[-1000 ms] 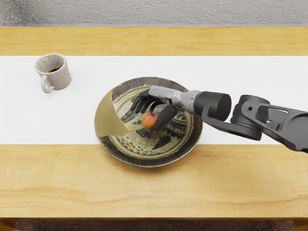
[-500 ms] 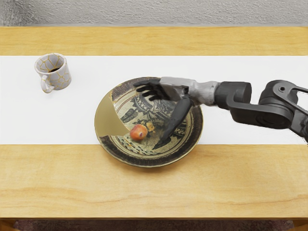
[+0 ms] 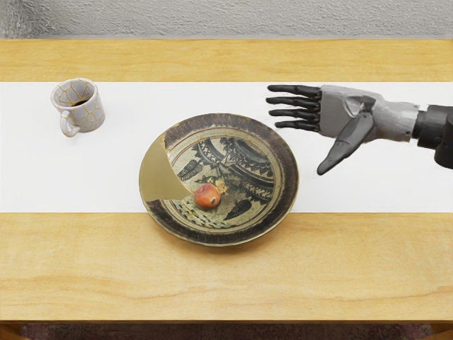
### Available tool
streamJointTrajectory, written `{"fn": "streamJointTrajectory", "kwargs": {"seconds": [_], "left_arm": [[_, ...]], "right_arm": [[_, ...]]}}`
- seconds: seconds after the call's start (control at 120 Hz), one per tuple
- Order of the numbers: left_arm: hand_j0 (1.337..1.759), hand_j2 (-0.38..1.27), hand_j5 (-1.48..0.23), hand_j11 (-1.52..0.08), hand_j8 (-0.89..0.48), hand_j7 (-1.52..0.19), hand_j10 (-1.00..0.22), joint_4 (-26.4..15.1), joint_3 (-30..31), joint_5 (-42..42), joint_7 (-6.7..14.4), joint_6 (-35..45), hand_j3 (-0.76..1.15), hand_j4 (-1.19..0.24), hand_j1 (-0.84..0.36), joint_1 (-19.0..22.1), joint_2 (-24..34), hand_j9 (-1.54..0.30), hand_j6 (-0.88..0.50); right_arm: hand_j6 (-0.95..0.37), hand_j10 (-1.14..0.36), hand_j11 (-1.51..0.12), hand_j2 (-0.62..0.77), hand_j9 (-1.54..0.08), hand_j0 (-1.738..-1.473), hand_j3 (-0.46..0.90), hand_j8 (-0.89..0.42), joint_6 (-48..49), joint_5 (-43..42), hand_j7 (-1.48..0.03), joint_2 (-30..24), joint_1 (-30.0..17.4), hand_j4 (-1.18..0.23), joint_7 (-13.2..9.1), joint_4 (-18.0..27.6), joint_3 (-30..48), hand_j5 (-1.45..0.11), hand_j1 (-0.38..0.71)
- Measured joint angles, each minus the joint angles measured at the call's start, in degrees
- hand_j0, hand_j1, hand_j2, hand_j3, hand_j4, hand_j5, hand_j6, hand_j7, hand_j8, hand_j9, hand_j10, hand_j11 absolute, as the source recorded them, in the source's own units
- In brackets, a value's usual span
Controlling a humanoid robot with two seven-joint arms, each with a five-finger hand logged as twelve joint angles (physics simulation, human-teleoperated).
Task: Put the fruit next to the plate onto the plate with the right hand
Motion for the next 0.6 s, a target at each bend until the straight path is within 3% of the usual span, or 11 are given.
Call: {"fn": "streamJointTrajectory", "kwargs": {"seconds": [0.3,0.6], "left_arm": [[1.658,0.05,-0.32,-0.32,-0.24,-0.32,-0.24,0.0,-0.01,0.0,0.0,0.0,0.0,-0.24,0.06,0.0,0.0,-0.32,-0.24],[1.658,0.05,-0.32,-0.32,-0.24,-0.32,-0.24,0.0,-0.01,0.01,0.0,0.0,0.0,-0.24,0.06,-0.02,0.0,-0.32,-0.24]], "right_arm": [[-0.04,-0.04,-0.05,-0.01,-0.05,-1.658,0.0,-0.04,0.26,5.37,-0.05,-7.69,-5.48,-0.04,-0.11,-2.0,-0.18,-0.05,-0.3],[-0.04,-0.04,-0.05,-0.01,-0.05,-1.658,0.0,-0.04,0.28,6.92,-0.05,-9.41,-7.68,-0.04,-0.32,-1.5,-0.38,-0.05,-0.31]]}}
